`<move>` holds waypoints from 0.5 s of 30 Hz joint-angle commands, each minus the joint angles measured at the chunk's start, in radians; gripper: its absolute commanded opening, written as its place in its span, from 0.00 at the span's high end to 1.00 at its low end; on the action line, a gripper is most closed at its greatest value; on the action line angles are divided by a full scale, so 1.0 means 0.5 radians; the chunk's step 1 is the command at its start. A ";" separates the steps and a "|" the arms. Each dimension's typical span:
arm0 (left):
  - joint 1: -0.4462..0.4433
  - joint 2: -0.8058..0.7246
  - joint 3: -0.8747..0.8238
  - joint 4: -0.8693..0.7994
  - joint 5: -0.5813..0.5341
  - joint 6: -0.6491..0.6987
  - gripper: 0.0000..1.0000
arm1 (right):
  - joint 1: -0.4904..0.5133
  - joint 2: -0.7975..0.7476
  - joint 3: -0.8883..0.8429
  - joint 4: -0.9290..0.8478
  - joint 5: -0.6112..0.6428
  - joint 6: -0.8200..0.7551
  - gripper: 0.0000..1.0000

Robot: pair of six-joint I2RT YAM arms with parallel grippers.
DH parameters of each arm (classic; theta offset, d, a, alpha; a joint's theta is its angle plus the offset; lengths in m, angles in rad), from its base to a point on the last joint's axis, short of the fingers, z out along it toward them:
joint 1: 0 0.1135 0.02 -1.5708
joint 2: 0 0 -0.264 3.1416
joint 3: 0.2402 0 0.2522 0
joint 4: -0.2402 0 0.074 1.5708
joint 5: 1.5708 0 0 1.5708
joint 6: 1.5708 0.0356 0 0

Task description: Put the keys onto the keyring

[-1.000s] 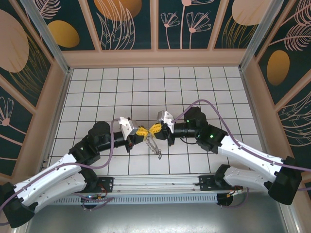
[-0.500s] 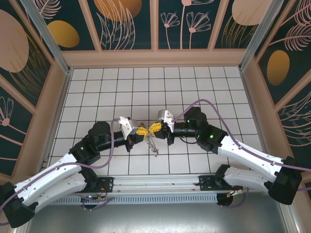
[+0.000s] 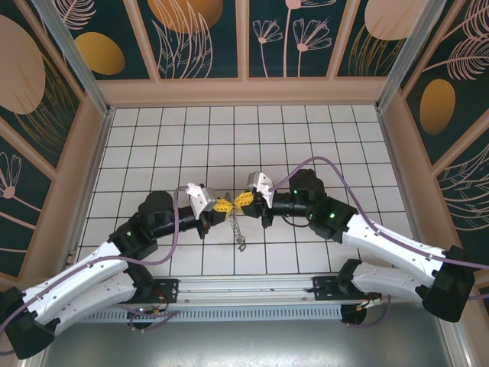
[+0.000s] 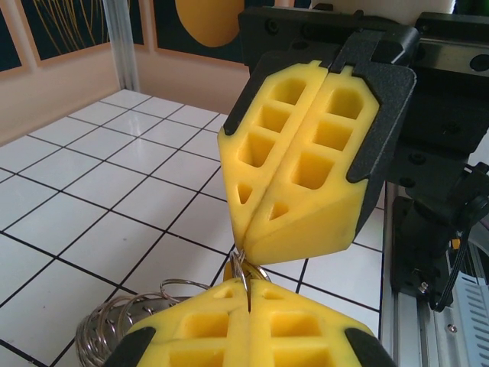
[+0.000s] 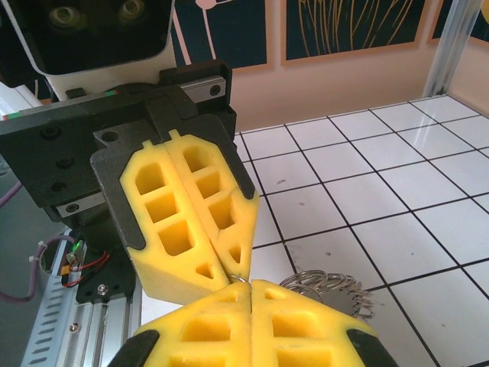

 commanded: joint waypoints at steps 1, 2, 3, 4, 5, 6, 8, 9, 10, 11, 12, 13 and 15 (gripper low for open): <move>-0.010 -0.033 0.057 0.116 0.100 0.025 1.00 | -0.010 0.003 0.024 0.056 0.138 0.021 1.00; -0.012 -0.033 0.057 0.116 0.101 0.025 1.00 | -0.008 0.004 0.024 0.057 0.139 0.022 1.00; -0.012 -0.033 0.058 0.115 0.101 0.025 1.00 | -0.010 0.004 0.024 0.056 0.141 0.026 1.00; -0.012 -0.033 0.056 0.112 0.104 0.023 1.00 | -0.009 0.004 0.025 0.059 0.144 0.029 1.00; -0.012 -0.036 0.057 0.113 0.104 0.025 1.00 | -0.014 0.000 0.024 0.060 0.149 0.036 1.00; -0.012 -0.038 0.059 0.111 0.104 0.025 1.00 | -0.019 -0.004 0.025 0.060 0.148 0.042 1.00; -0.010 -0.039 0.058 0.109 0.107 0.024 1.00 | -0.036 -0.009 0.025 0.070 0.132 0.066 1.00; -0.012 -0.042 0.058 0.110 0.112 0.025 1.00 | -0.048 -0.014 0.022 0.076 0.119 0.077 1.00; -0.009 -0.042 0.056 0.115 0.113 0.025 1.00 | -0.057 -0.015 0.021 0.077 0.109 0.085 1.00; -0.011 -0.047 0.056 0.119 0.113 0.022 1.00 | -0.064 -0.018 0.021 0.074 0.105 0.092 1.00; -0.011 -0.054 0.056 0.125 0.114 0.022 1.00 | -0.071 -0.018 0.021 0.073 0.105 0.096 1.00; -0.012 -0.063 0.054 0.127 0.113 0.020 1.00 | -0.076 -0.014 0.024 0.065 0.105 0.099 1.00; -0.013 -0.083 0.053 0.129 0.109 0.020 1.00 | -0.088 -0.013 0.024 0.059 0.107 0.103 1.00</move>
